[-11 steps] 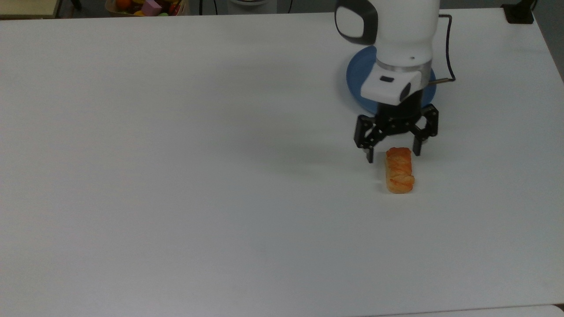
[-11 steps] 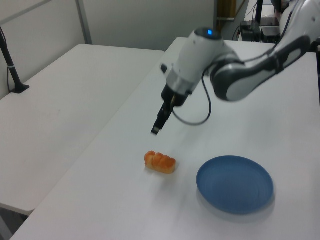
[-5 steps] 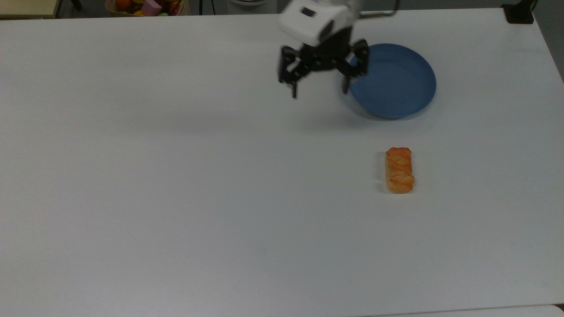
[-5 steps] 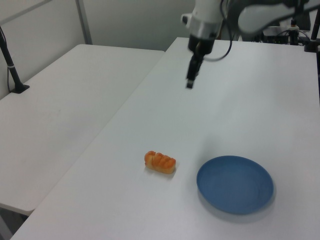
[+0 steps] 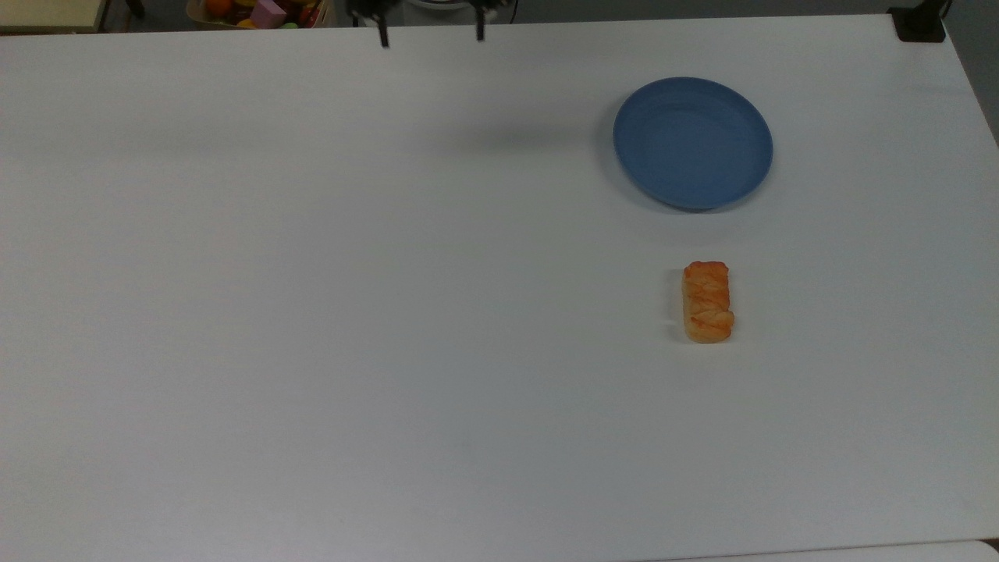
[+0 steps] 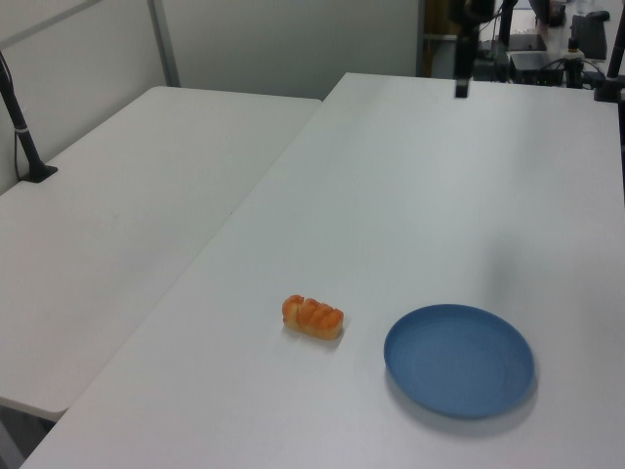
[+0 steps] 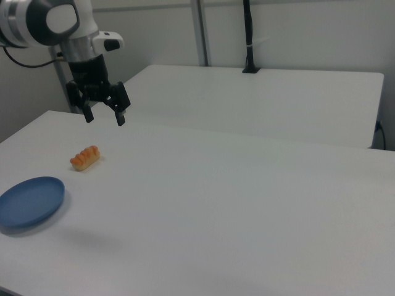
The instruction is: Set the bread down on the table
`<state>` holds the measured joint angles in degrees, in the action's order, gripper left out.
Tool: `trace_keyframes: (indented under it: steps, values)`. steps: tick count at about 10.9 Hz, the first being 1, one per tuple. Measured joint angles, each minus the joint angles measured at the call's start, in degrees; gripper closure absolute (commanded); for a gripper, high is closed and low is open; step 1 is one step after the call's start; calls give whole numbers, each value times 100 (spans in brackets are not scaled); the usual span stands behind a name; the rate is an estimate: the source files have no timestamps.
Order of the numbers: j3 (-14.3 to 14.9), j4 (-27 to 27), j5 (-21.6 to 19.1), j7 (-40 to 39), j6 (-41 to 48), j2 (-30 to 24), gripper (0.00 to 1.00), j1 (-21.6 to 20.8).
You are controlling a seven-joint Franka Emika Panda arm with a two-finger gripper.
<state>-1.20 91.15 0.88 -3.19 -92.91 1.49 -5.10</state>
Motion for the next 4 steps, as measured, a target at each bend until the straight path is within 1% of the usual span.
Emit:
trace_keyframes:
  steps: [2,4]
  values:
    - [9,296,0,-21,236,-396,0,213]
    - [10,658,0,-21,237,-703,0,264]
